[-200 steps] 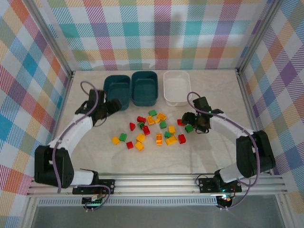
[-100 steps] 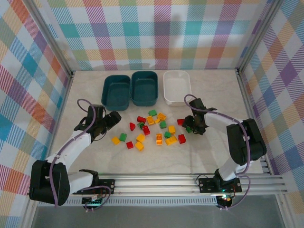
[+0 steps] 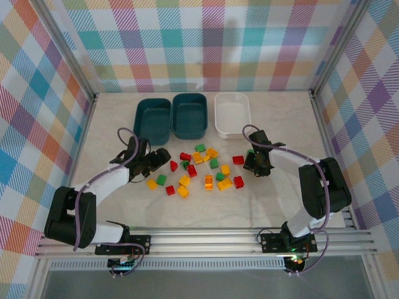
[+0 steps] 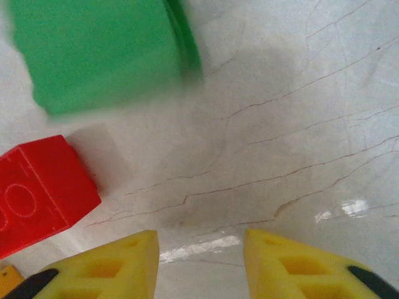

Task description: Sort the legos into containers by color

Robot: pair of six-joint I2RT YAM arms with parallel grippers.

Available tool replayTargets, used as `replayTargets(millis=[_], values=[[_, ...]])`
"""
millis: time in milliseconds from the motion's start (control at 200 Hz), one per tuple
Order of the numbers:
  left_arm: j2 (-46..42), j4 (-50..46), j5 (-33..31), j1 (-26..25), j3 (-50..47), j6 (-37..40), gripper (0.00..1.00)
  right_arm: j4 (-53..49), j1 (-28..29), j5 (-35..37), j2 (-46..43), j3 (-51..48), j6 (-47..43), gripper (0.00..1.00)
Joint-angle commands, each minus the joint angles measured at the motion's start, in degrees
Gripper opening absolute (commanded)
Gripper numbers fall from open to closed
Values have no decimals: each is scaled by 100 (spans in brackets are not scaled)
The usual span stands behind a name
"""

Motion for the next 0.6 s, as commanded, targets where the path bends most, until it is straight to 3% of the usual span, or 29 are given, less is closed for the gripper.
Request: replayTargets(millis=[0,225,375,475,595], values=[[118,155,82,-146,206,-49,81,3,51,103,-128,-52,-113,35],[205,15,35,-272,367,26,81,-177,69,489,-314,-32,-457,36],[249,-10,-23,-291,437,40,82,45,32,950,-434,265,-986,61],[347,-32,-13,-308,555,50,82,596,25,957,43,628,-1569,71],[346,-120,-47,-317,658,142,82,510,-47,1171,982,1503,-2218,75]])
